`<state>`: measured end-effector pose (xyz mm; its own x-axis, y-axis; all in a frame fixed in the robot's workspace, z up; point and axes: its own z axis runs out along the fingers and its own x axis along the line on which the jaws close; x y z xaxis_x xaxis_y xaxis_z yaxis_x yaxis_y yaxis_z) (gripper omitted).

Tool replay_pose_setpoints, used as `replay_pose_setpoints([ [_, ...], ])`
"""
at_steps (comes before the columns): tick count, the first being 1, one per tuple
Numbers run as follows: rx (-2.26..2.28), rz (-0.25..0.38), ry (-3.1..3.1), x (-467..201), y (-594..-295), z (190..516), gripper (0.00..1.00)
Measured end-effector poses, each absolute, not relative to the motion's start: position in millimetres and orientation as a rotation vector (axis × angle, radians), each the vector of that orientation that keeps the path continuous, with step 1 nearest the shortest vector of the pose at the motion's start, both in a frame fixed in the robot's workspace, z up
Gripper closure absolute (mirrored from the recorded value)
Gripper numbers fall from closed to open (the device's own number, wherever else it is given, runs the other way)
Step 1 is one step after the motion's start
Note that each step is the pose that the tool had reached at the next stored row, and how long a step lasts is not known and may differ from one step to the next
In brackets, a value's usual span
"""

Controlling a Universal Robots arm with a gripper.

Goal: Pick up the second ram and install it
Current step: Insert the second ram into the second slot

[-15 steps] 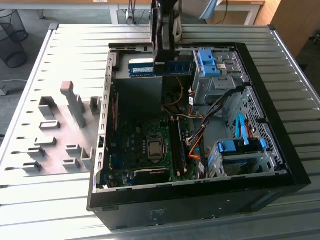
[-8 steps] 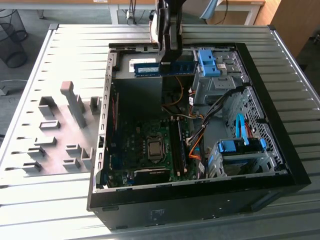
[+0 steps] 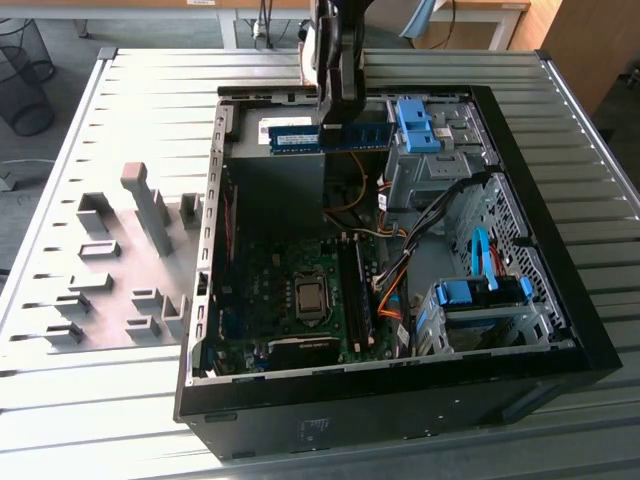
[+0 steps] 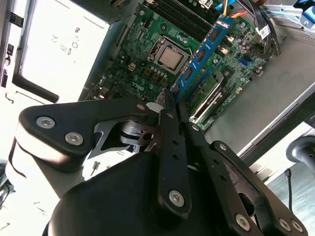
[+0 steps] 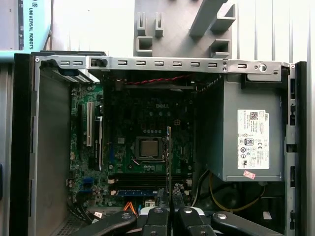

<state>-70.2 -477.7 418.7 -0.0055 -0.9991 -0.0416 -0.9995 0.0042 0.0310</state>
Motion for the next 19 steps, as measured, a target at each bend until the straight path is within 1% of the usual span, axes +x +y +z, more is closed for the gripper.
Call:
replay_pose_setpoints([
  [19, -2.152, 0.08, 2.275, -70.2, -477.7, 418.3, 0.86],
])
